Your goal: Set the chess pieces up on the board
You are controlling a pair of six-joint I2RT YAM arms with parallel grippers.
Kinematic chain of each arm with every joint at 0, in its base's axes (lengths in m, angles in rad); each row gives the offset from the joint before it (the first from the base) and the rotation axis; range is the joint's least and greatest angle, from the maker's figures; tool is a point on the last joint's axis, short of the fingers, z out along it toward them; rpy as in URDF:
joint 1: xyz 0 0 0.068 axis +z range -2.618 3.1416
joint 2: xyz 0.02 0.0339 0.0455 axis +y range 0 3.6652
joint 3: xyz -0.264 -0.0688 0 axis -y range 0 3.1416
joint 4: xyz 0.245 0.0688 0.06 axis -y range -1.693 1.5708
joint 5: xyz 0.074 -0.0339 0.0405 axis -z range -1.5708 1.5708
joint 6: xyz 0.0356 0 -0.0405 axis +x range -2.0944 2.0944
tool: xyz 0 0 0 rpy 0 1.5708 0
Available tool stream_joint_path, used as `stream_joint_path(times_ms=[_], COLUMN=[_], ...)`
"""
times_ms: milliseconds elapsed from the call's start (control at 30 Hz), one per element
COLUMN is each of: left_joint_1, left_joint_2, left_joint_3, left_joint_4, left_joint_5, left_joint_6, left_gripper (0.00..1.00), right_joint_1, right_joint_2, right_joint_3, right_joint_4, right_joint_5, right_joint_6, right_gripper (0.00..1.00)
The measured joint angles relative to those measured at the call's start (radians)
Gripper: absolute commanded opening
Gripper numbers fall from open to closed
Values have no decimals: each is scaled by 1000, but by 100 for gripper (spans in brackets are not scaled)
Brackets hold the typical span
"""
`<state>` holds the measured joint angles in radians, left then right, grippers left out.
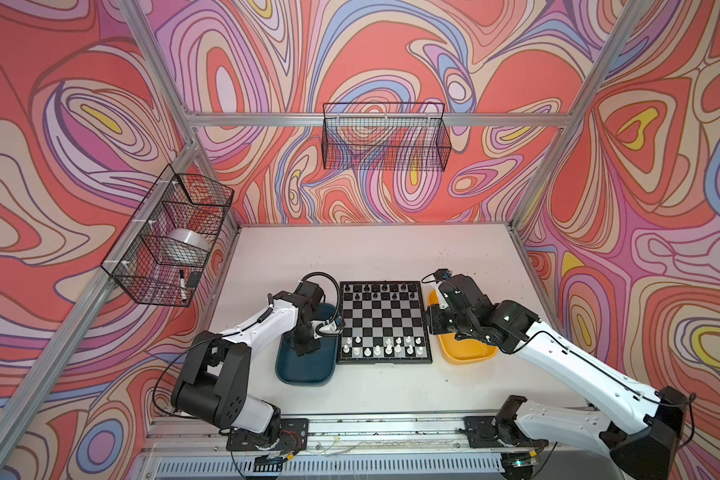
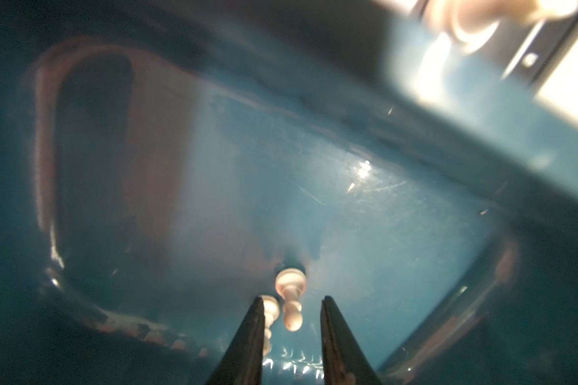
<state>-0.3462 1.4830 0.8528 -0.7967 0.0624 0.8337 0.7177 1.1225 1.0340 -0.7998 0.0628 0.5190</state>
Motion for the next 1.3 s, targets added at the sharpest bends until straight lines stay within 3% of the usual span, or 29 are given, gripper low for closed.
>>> stream_joint_path(times_ms=[600,1300], left_joint_1=[-3,-14], left_joint_2=[-9,-16], left_joint_3=[-27,-33], left_joint_4=[23,24], left_joint_5=[-23,-31], left_joint_6=[1,1], left_gripper=[30,25], right_joint_1=[0,0], right_joint_2=[0,2], right_joint_3=[0,0], right_joint_4=[0,0], right_joint_5=[0,0], right_joint_6=[-1,-1], right_gripper=[15,15])
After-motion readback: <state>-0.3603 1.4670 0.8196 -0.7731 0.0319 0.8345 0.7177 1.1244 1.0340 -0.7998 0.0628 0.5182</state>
